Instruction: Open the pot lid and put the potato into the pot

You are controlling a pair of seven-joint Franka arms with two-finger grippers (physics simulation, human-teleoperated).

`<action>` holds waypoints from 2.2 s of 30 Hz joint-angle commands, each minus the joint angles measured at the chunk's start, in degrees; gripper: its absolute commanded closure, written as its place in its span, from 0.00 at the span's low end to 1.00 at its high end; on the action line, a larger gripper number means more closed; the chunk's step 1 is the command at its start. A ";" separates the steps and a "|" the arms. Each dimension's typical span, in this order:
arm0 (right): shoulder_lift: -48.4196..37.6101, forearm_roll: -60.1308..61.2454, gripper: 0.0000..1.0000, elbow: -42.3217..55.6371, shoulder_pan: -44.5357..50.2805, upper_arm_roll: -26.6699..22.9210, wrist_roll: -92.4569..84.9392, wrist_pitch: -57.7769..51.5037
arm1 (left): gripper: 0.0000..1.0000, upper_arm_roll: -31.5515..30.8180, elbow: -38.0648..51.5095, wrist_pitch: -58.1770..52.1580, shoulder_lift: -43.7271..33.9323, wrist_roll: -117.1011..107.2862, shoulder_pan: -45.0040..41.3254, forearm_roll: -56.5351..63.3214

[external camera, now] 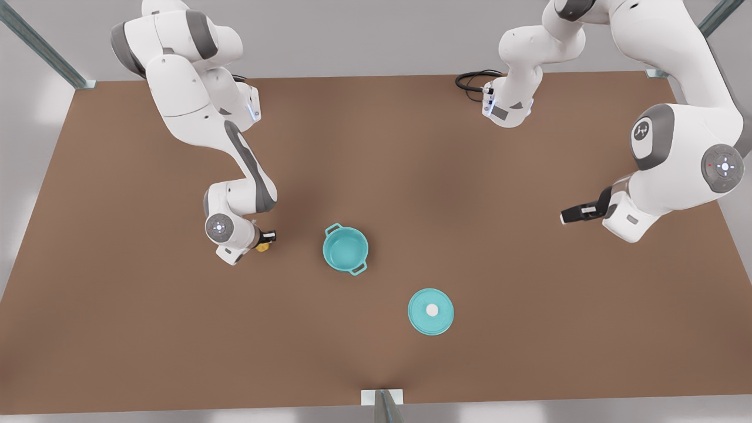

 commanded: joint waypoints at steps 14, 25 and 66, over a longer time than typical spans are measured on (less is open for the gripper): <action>-10.28 -0.28 0.44 6.17 0.35 2.90 -1.65 -13.99 | 0.00 -0.20 0.02 -1.27 -0.07 8.98 -0.16 0.21; -5.01 -0.28 0.44 22.08 4.66 8.08 2.04 -15.14 | 0.00 -0.20 0.02 -1.27 -0.07 8.98 -0.34 0.21; -11.69 -5.81 0.00 34.12 -1.85 -17.49 -11.85 -36.94 | 0.00 0.06 1.34 -0.74 0.19 7.67 -1.31 -0.23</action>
